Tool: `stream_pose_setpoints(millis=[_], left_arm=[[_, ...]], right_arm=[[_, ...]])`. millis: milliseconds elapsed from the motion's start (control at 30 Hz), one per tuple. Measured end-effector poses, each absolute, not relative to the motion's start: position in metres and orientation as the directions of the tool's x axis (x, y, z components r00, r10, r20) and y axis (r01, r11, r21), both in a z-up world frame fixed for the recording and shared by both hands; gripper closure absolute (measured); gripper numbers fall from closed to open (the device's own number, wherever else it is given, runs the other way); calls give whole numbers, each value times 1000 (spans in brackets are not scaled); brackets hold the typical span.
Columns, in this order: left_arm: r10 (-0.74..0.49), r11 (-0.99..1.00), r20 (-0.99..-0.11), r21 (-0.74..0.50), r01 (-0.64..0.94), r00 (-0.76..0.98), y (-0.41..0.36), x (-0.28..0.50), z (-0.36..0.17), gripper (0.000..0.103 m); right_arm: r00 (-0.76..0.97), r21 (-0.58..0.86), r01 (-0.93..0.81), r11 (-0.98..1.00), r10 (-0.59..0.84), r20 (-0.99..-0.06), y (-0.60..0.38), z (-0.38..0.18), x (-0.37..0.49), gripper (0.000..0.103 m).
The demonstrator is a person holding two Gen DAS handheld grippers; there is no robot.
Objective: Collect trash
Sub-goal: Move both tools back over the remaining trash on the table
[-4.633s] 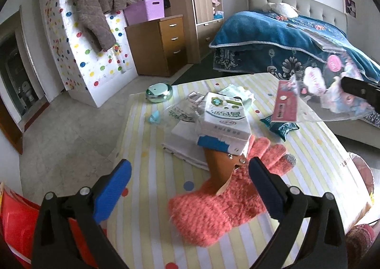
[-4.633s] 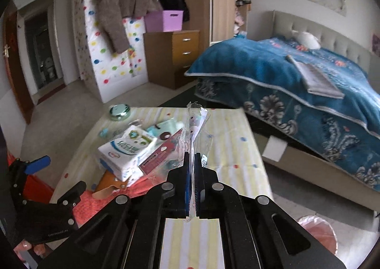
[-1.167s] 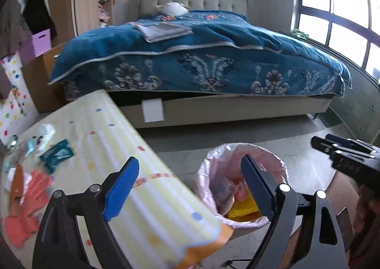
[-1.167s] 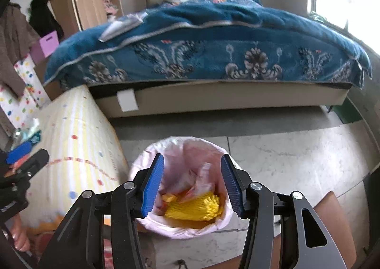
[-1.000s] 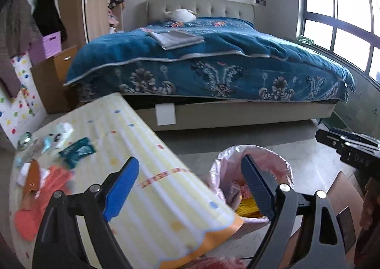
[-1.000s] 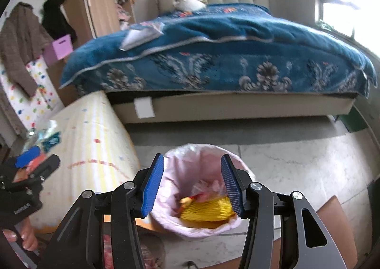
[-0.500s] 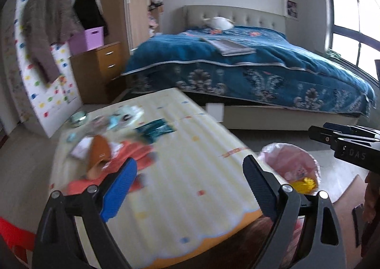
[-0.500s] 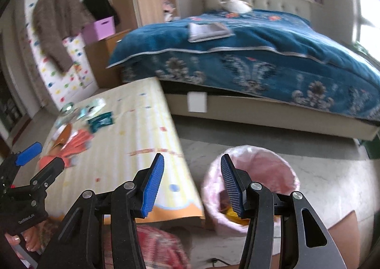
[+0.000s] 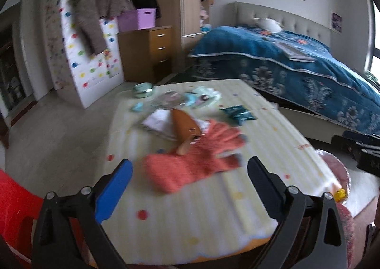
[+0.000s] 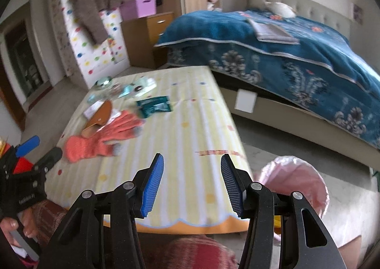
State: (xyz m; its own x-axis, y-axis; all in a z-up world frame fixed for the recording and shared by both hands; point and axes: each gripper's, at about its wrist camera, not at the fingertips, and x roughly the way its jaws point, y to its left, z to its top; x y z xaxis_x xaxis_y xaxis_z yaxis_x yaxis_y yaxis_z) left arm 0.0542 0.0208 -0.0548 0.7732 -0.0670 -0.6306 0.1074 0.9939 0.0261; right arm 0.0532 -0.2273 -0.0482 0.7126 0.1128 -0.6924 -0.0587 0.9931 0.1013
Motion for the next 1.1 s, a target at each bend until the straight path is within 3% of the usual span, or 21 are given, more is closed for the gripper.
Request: stream_pose_setpoints(millis=[233, 300, 367, 533, 767, 1000, 1100], left_arm=[[-34, 996, -712, 31, 79, 702, 49, 82, -84, 8], [-46, 996, -728, 20, 88, 684, 52, 89, -91, 14], [-51, 995, -759, 16, 97, 649, 51, 100, -102, 29], [-81, 992, -805, -9, 125, 587, 45, 114, -119, 52], [-144, 984, -796, -50, 173, 588, 20, 108, -113, 88], [-242, 952, -801, -88, 293, 548, -37, 93, -112, 88], [-238, 955, -794, -86, 284, 560, -42, 89, -104, 73]], right_arm=[[697, 88, -127, 988, 152, -700, -195, -54, 72, 52], [694, 88, -128, 988, 153, -704, -193, -56, 76, 52], [691, 92, -126, 988, 154, -706, -193, -58, 79, 52], [684, 102, -113, 988, 152, -713, -200, -63, 86, 52], [683, 134, -90, 987, 159, -713, -217, -69, 86, 52], [685, 161, -75, 984, 168, -709, -231, -73, 81, 52], [689, 165, -68, 984, 166, -706, -237, -72, 79, 52]])
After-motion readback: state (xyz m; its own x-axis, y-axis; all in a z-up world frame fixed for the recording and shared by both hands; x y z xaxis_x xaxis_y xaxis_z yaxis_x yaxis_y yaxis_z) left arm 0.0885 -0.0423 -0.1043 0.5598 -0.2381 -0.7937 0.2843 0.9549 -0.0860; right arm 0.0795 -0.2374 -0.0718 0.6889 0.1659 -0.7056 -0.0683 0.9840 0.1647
